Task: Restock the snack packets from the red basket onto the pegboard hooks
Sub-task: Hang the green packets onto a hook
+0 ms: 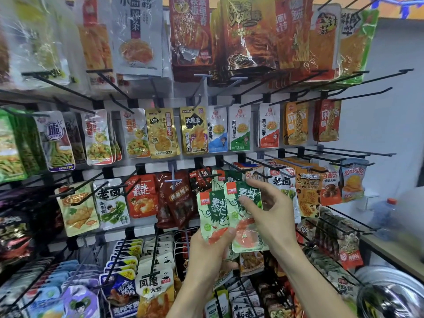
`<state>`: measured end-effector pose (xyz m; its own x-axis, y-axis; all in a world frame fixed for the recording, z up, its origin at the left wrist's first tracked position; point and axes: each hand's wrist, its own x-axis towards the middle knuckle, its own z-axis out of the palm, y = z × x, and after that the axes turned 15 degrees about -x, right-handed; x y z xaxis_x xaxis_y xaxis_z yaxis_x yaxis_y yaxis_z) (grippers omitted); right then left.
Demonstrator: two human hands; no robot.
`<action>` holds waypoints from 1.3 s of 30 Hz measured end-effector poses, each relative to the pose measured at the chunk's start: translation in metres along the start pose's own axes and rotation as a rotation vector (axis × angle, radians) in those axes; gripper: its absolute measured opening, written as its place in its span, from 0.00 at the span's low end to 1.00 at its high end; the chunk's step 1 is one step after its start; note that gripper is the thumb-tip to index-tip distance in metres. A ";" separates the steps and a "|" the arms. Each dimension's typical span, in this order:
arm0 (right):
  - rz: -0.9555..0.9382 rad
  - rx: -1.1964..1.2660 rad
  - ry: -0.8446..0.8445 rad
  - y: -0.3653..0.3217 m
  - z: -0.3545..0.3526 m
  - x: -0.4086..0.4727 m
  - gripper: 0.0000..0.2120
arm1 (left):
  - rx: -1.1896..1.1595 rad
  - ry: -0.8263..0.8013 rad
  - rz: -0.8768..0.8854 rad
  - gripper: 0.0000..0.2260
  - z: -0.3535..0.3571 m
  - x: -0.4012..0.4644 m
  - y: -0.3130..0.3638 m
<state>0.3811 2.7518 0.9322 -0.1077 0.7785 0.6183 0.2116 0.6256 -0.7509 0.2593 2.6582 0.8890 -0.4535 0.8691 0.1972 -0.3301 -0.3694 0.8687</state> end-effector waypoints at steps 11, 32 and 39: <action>0.145 0.013 0.067 0.001 0.018 0.019 0.12 | 0.053 -0.026 0.016 0.13 0.002 0.010 0.003; 0.197 0.152 0.024 -0.001 0.024 -0.026 0.11 | 0.093 -0.125 -0.052 0.12 -0.006 0.008 0.010; 0.183 0.249 0.058 0.002 0.015 -0.003 0.13 | 0.106 -0.039 0.156 0.19 0.020 0.037 0.024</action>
<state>0.3671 2.7518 0.9252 -0.0331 0.8799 0.4740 -0.0233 0.4735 -0.8805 0.2518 2.6882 0.9260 -0.4595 0.8168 0.3489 -0.1679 -0.4656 0.8689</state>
